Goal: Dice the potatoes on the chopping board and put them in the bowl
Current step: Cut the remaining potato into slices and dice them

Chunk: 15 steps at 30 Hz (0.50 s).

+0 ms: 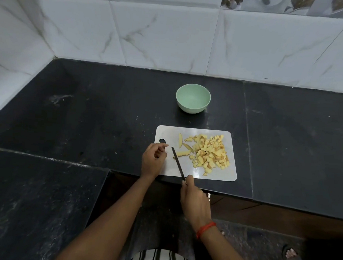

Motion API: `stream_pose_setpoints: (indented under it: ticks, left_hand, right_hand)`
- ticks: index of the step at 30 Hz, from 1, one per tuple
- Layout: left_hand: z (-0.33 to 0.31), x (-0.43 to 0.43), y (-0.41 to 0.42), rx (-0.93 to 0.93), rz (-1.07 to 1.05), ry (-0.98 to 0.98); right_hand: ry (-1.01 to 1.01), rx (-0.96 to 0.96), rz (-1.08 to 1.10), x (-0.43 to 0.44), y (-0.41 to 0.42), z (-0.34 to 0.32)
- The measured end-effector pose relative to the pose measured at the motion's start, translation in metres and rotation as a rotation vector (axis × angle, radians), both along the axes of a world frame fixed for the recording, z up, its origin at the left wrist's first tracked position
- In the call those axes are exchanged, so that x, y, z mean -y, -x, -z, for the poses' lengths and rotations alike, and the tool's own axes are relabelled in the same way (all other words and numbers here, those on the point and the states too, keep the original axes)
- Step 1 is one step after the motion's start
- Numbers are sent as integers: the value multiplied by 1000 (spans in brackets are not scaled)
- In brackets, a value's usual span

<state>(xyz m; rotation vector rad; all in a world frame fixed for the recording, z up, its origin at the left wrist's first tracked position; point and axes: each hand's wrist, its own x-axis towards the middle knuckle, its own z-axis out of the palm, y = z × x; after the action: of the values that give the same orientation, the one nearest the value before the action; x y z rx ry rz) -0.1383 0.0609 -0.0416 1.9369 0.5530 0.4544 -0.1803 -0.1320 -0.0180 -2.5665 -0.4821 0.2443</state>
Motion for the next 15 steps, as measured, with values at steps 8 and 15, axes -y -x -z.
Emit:
stream_pose_setpoints:
  ticks: [8,15]
  left_hand:
    - [-4,4,-2,-26,-60,21]
    - [-10,4,-23,-137,-14,-128]
  right_hand:
    - [82,-10,25,-7,-5,-1]
    - [24,17,160,30,-8,1]
